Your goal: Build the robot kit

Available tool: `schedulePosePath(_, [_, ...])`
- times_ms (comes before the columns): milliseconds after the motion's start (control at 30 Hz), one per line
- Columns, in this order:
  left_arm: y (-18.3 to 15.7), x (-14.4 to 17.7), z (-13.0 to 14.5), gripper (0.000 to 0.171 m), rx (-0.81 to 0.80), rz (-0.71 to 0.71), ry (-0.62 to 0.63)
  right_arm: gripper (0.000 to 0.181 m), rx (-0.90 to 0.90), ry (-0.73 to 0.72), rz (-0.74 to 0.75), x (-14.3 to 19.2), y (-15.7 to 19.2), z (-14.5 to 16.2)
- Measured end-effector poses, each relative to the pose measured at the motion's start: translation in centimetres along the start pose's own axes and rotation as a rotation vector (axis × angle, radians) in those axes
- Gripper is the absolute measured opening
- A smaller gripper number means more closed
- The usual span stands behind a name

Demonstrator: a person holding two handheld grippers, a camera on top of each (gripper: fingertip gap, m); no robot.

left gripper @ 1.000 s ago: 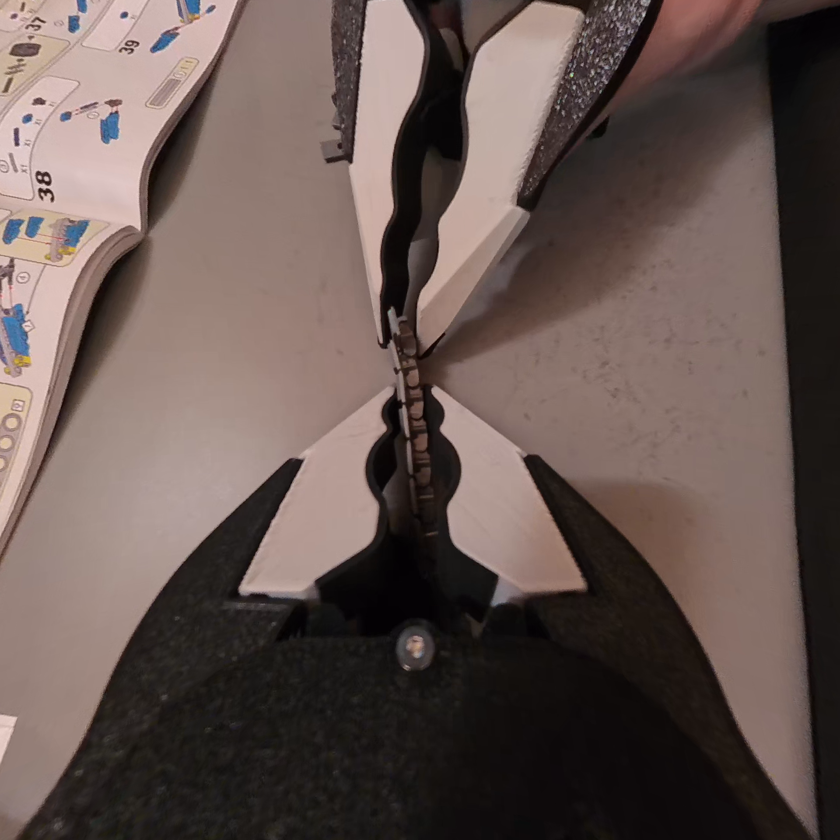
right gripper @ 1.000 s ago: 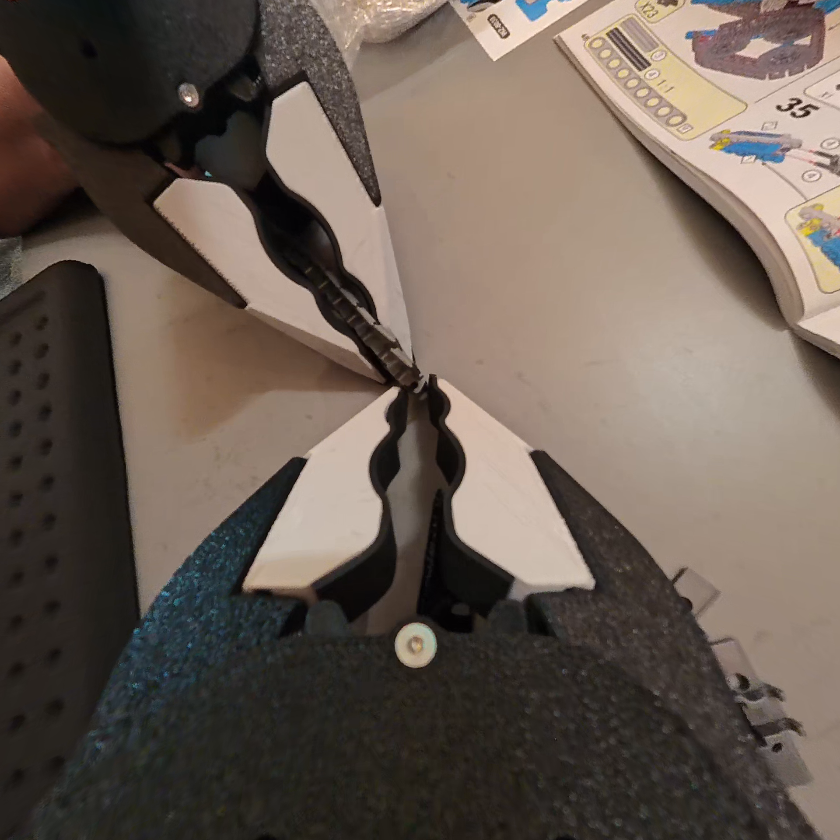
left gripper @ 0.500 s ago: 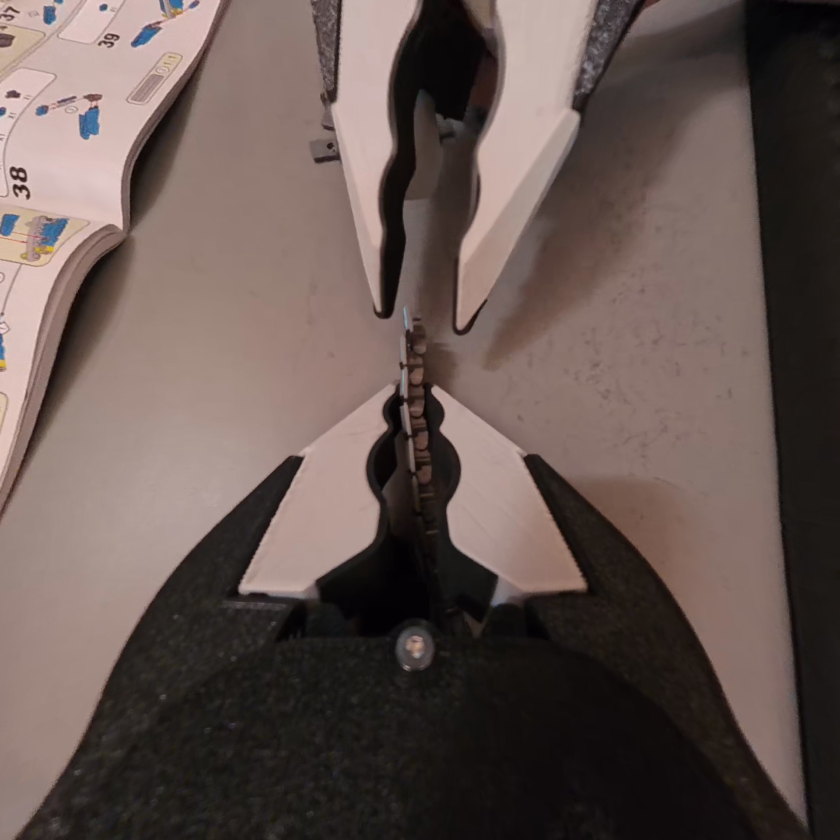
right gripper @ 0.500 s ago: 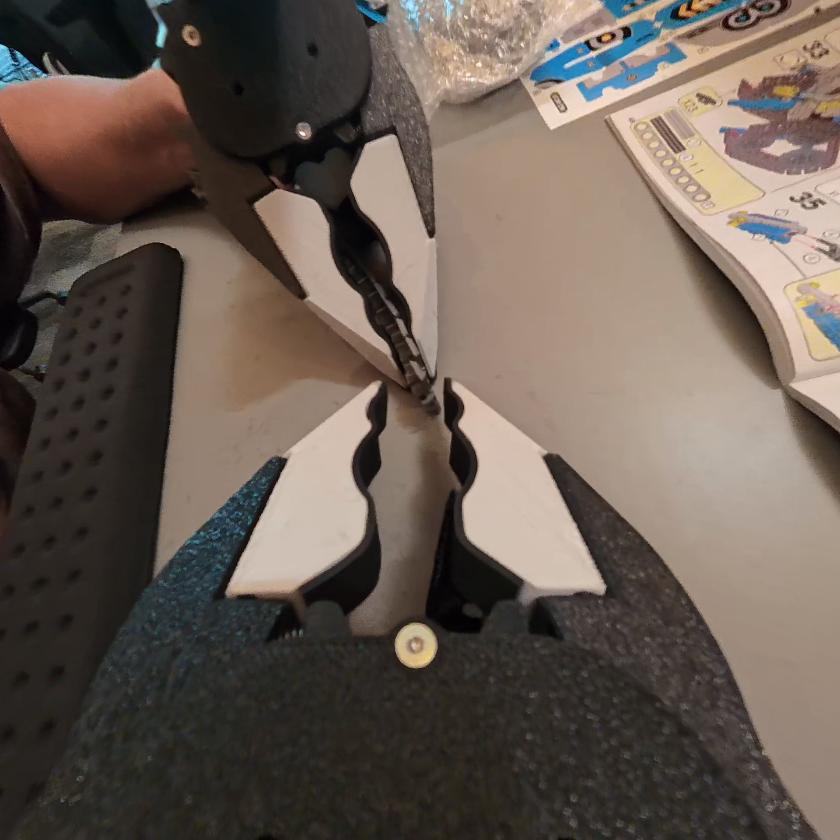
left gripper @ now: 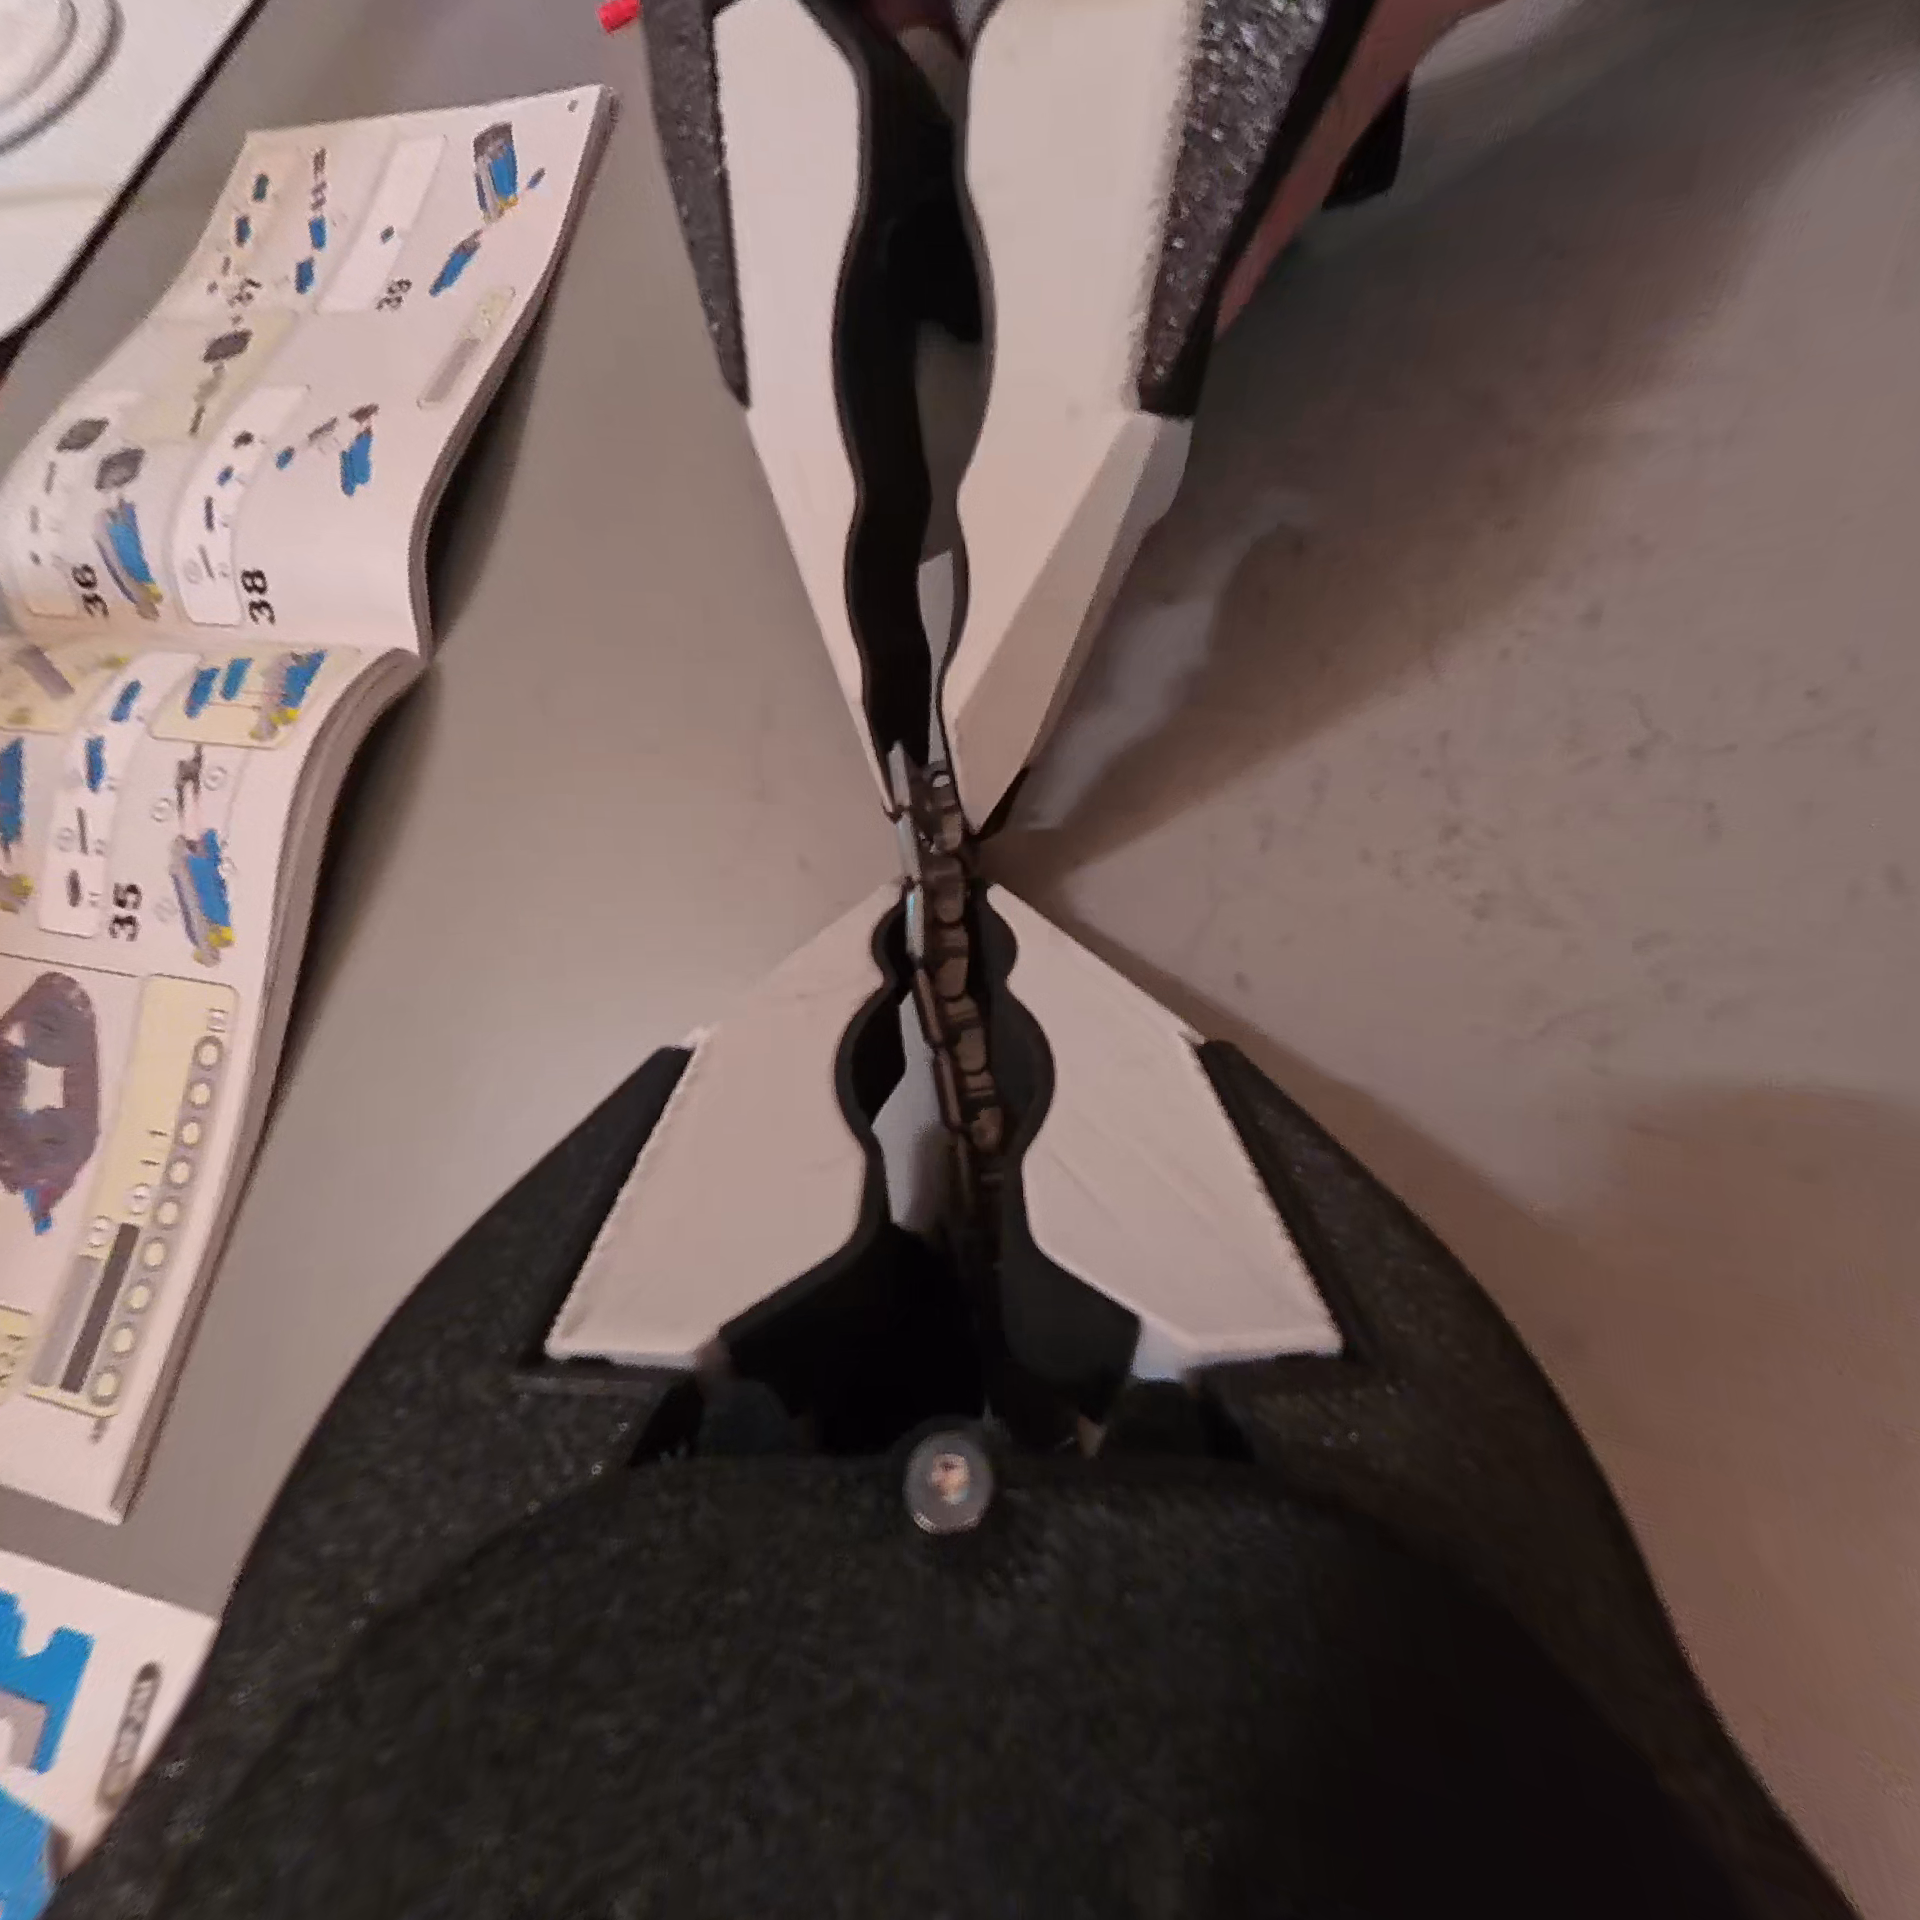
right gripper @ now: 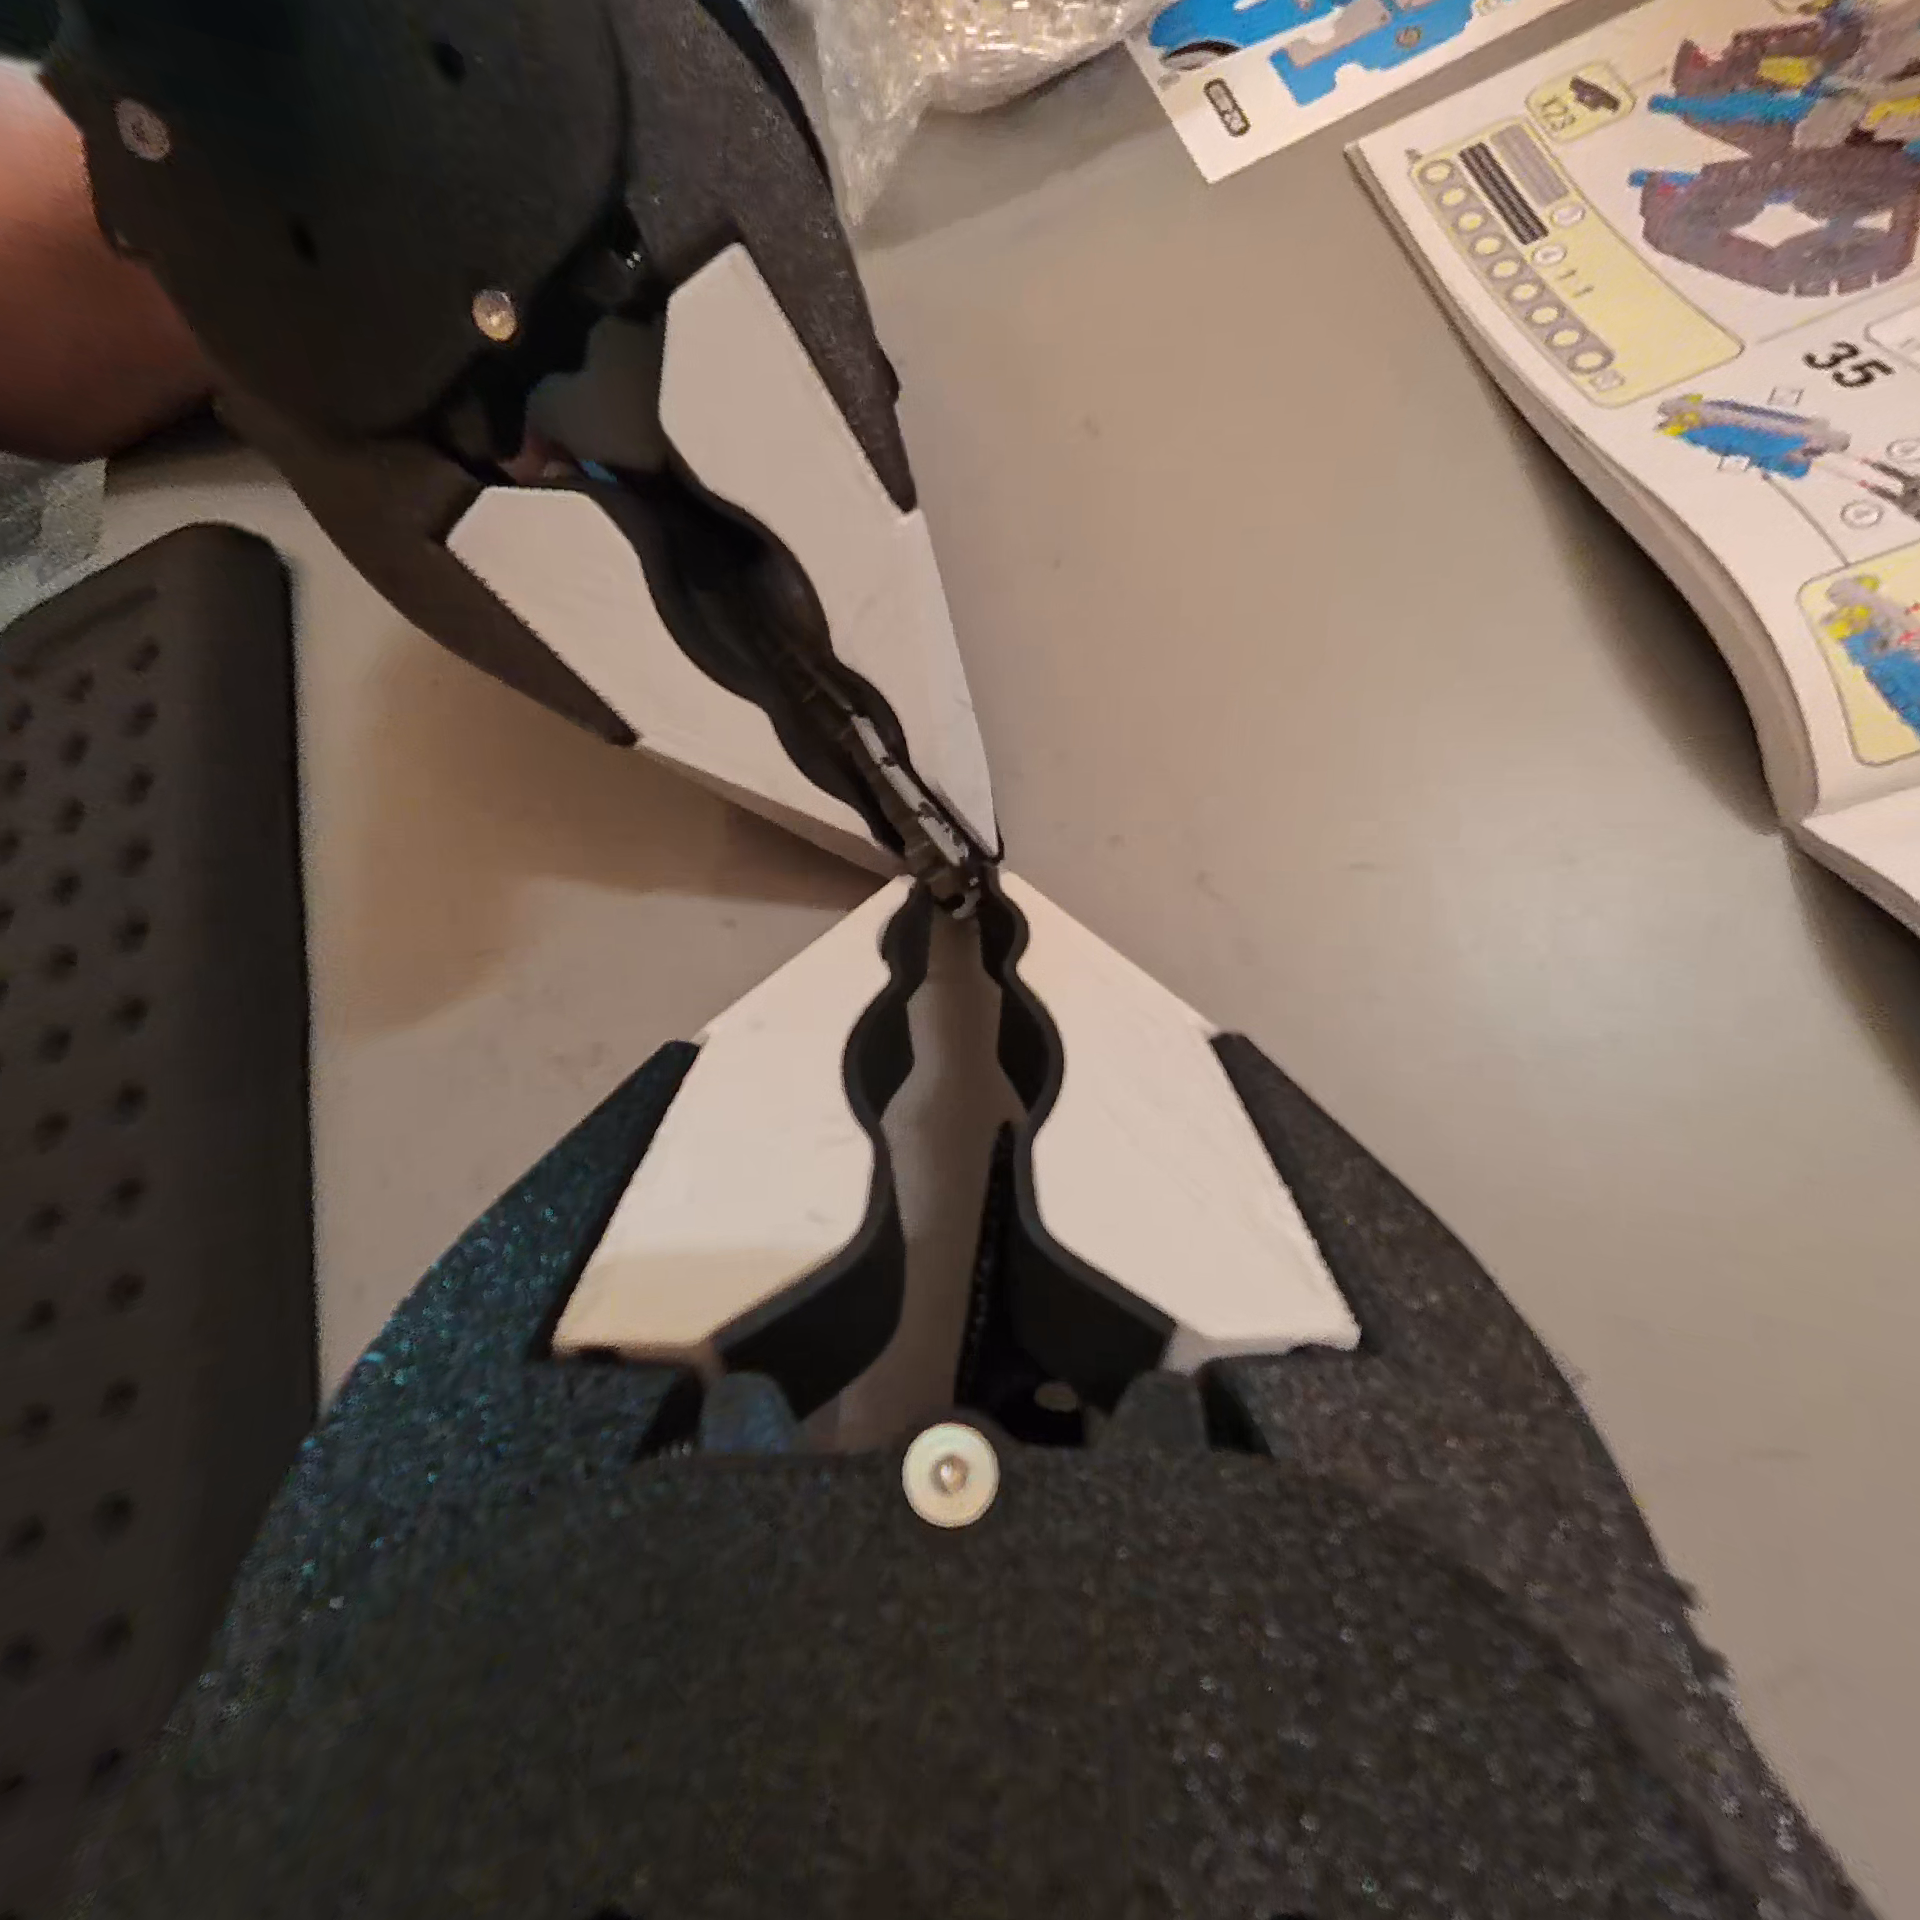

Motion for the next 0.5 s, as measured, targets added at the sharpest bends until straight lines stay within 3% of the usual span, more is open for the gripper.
schedulePosePath(200, [-0.11, -0.12, -0.15, 0.008, -0.025, -0.003, 0.006, 0.008, -0.085, -0.003, 0.040, -0.19, -0.06, -0.16])
schedulePosePath(400, [0.04, -0.19, -0.21, 0.006, -0.014, 0.019, 0.010, 0.009, 0.090, 0.039, 0.087, -0.33, 0.66, -0.42])
schedulePosePath(500, [0.27, -0.21, -0.14, 0.006, 0.018, 0.043, -0.001, 0.009, 0.058, 0.037, 0.063, -0.29, 0.39, -0.38])
Point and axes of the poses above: each gripper's, where its closed fingertips meet, x back along the fingers, z out of its underside, y = z × x across the jaws, the point moved 10 cm from there along x, back along the fingers, and after that the axes turned 10 degrees about -y, right-handed, at the moved point
